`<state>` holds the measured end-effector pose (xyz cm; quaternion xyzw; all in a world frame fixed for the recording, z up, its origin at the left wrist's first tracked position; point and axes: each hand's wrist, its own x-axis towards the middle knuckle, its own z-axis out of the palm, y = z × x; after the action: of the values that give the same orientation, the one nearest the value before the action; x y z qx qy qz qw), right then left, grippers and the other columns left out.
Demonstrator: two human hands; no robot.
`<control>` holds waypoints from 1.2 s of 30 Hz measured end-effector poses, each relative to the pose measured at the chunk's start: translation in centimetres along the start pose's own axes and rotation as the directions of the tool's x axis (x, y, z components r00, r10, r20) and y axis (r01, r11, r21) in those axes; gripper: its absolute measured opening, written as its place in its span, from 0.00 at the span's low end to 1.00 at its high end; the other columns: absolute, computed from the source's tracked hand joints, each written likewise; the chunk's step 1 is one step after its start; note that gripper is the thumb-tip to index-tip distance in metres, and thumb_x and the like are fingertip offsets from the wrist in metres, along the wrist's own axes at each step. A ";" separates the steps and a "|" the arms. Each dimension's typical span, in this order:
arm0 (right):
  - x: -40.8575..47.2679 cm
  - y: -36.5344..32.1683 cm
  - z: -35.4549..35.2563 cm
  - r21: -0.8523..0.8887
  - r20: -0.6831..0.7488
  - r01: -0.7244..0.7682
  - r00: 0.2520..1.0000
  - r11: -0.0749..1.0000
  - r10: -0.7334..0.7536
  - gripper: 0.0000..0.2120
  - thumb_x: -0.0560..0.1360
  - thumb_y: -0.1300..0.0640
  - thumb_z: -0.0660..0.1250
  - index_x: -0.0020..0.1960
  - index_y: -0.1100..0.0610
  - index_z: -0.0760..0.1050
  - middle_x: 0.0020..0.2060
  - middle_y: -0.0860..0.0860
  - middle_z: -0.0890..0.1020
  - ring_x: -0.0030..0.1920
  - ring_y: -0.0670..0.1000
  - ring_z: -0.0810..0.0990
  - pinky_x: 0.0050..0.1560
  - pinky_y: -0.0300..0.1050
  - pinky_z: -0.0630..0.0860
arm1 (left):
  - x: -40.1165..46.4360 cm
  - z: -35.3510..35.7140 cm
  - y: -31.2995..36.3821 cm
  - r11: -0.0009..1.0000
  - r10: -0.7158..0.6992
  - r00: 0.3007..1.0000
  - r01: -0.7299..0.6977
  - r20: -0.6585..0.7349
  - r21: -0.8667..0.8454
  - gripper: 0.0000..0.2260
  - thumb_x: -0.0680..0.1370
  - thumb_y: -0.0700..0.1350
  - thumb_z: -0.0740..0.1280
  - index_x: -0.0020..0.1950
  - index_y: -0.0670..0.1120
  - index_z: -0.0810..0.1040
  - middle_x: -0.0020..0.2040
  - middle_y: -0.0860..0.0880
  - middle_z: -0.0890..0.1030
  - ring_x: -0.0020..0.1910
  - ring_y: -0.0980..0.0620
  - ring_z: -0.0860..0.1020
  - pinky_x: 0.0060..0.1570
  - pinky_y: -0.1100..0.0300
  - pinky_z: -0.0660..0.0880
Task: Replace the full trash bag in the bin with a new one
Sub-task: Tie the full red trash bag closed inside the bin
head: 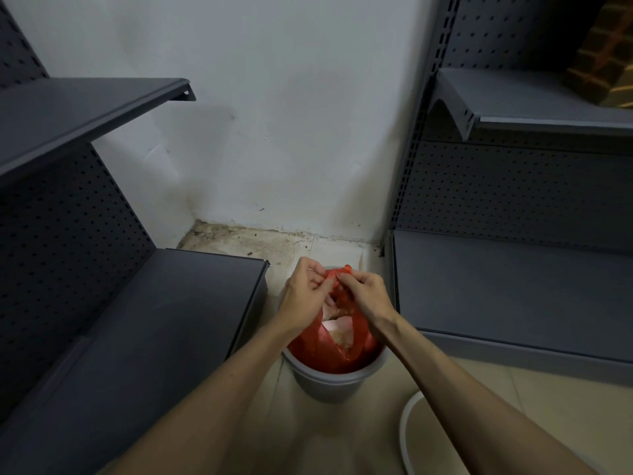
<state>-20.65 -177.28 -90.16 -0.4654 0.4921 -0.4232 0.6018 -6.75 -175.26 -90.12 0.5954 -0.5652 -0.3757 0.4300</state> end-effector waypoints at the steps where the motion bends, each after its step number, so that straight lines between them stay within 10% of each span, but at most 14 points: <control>1: 0.2 0.0 0.0 0.020 0.002 -0.007 1.000 1.000 0.007 0.14 0.79 0.58 0.65 0.43 0.70 0.78 0.36 0.64 0.76 0.35 0.61 0.76 0.38 0.60 0.79 | -0.1 0.0 -0.4 1.000 -0.021 1.000 0.021 0.020 0.008 0.07 0.77 0.43 0.70 0.50 0.50 0.73 0.40 0.49 0.83 0.36 0.52 0.84 0.43 0.53 0.81; 14: -1.0 1.2 -1.0 -0.184 0.242 0.103 0.969 0.978 -0.056 0.14 0.80 0.55 0.63 0.49 0.65 0.80 0.47 0.66 0.83 0.52 0.65 0.81 0.61 0.60 0.76 | 1.1 -0.9 -2.3 0.989 -0.118 0.988 0.108 0.099 0.099 0.06 0.76 0.37 0.68 0.44 0.45 0.84 0.36 0.47 0.84 0.32 0.52 0.81 0.40 0.53 0.80; 20: -1.3 2.2 -1.3 -0.485 0.299 0.274 0.944 0.830 -0.137 0.10 0.78 0.49 0.66 0.40 0.50 0.82 0.42 0.47 0.84 0.45 0.45 0.81 0.54 0.52 0.77 | 1.4 -0.8 -2.6 0.980 -0.155 0.988 0.150 0.025 0.129 0.06 0.75 0.39 0.70 0.43 0.50 0.85 0.40 0.51 0.85 0.42 0.54 0.83 0.47 0.57 0.80; 25: -1.4 1.5 -0.7 -0.323 0.184 0.223 0.968 0.920 -0.171 0.12 0.78 0.52 0.67 0.49 0.61 0.81 0.44 0.55 0.85 0.45 0.47 0.84 0.51 0.45 0.80 | 0.9 -1.0 -3.0 0.984 -0.167 0.985 0.163 0.052 0.072 0.08 0.78 0.43 0.69 0.41 0.51 0.85 0.32 0.49 0.84 0.32 0.53 0.82 0.45 0.54 0.81; 31: -0.7 2.0 -0.7 -0.249 0.046 0.150 0.989 0.957 -0.143 0.23 0.71 0.41 0.72 0.50 0.62 0.77 0.43 0.59 0.83 0.49 0.60 0.82 0.53 0.63 0.79 | -0.1 -0.2 -2.4 0.990 -0.142 0.990 0.142 -0.009 0.019 0.16 0.83 0.46 0.59 0.40 0.44 0.80 0.31 0.51 0.78 0.32 0.54 0.76 0.37 0.59 0.72; 36: -0.4 1.9 -0.1 -0.250 0.123 0.116 0.989 0.961 -0.088 0.18 0.77 0.45 0.66 0.51 0.60 0.82 0.43 0.55 0.86 0.45 0.50 0.85 0.50 0.50 0.82 | -1.2 1.1 -1.0 0.927 0.058 0.986 -0.112 0.158 0.359 0.11 0.84 0.49 0.53 0.51 0.50 0.75 0.46 0.54 0.79 0.49 0.52 0.80 0.50 0.56 0.75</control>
<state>-20.75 -176.48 -91.97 -0.5867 0.4839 -0.3602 0.5402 -7.54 -174.19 -91.53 0.6112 -0.6803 -0.2866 0.2854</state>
